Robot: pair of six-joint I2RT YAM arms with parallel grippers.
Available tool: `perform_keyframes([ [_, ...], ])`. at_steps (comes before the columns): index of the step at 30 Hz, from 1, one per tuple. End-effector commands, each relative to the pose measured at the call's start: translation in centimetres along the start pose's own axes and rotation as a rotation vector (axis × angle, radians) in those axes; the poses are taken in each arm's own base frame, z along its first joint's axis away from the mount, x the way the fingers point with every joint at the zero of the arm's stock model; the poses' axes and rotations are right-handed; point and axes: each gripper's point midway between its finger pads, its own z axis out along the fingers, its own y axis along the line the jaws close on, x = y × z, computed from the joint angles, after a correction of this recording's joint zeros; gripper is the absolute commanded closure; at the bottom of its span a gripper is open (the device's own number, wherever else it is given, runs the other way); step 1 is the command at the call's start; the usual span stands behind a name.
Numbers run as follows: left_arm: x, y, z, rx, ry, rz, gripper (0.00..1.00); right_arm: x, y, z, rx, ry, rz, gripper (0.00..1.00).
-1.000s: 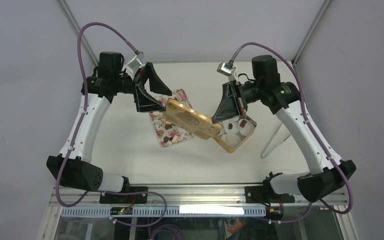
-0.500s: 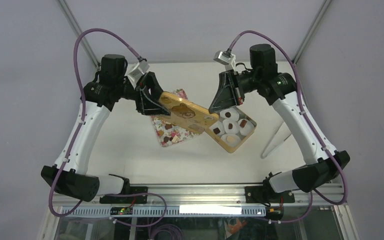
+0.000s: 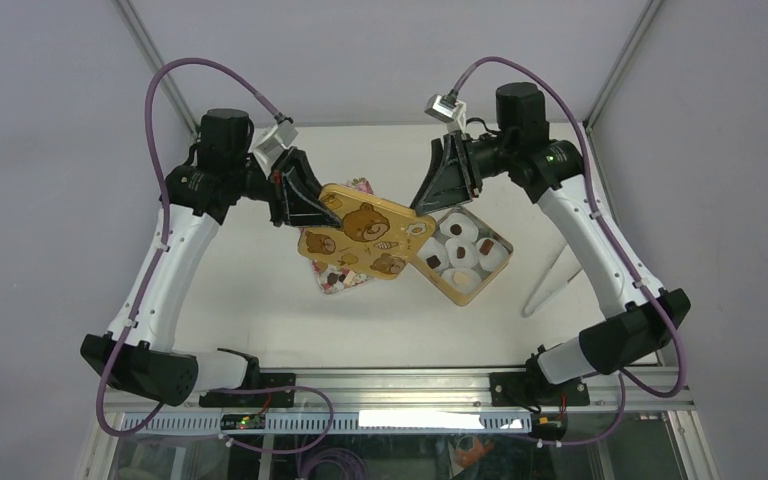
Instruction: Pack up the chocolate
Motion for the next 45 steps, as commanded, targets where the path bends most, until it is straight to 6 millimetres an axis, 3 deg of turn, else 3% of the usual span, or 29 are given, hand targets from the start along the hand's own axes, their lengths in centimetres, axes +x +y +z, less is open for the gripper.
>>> perform_keyframes([
  [1,-1.6,-1.9,0.0,0.139,-0.041,-0.054,1.0,-1.9,-0.2,-0.7,0.07,-0.054,-0.056,0.3],
  [3,-1.5,-1.2,-0.2,0.13,-0.041,-0.108,1.0,-2.6,-0.6,-1.9,0.141,-0.11,-0.057,0.16],
  [5,-1.6,-0.8,-0.2,0.12,-0.036,-0.163,1.0,-3.4,-1.0,-3.7,0.229,-0.187,-0.06,0.09],
  [9,-1.7,1.9,0.0,-0.019,-0.005,-0.311,1.0,-3.7,-3.3,-7.9,0.424,-0.353,-0.003,0.07],
  [12,-3.6,5.5,0.2,-0.155,-0.106,-0.495,1.0,-2.4,-6.0,-9.8,0.525,-0.459,0.065,0.06],
  [14,-5.1,6.8,0.0,-0.135,-0.211,-0.585,1.0,-0.9,-7.7,-9.8,0.521,-0.492,0.132,0.06],
  [17,-6.4,8.4,0.0,-0.07,-0.324,-0.691,1.0,0.4,-8.4,-9.5,0.508,-0.531,0.085,0.06],
  [19,-6.9,9.6,-0.2,-0.042,-0.419,-0.744,1.0,0.7,-8.9,-9.8,0.53,-0.639,0.168,0.06],
  [27,-6.1,12.5,-0.4,-0.05,-0.507,-0.827,1.0,2.2,-11.4,-10.7,0.551,-0.919,0.257,0.04],
  [34,-5.5,13.0,0.2,-0.046,-0.502,-0.845,1.0,1.0,-11.4,-7.3,0.492,-0.92,0.208,0.05],
  [41,-4.7,13.1,0.9,-0.041,-0.492,-0.872,1.0,-1.8,-10.3,-5.9,0.389,-0.902,0.124,0.09],
  [43,-4.6,13.2,0.9,-0.042,-0.49,-0.875,1.0,-2.3,-10.2,-5.7,0.378,-0.898,0.116,0.13],
  [45,-4.3,13.5,1.0,-0.048,-0.486,-0.884,1.0,-2.7,-10.0,-5.6,0.353,-0.903,0.122,0.25],
])
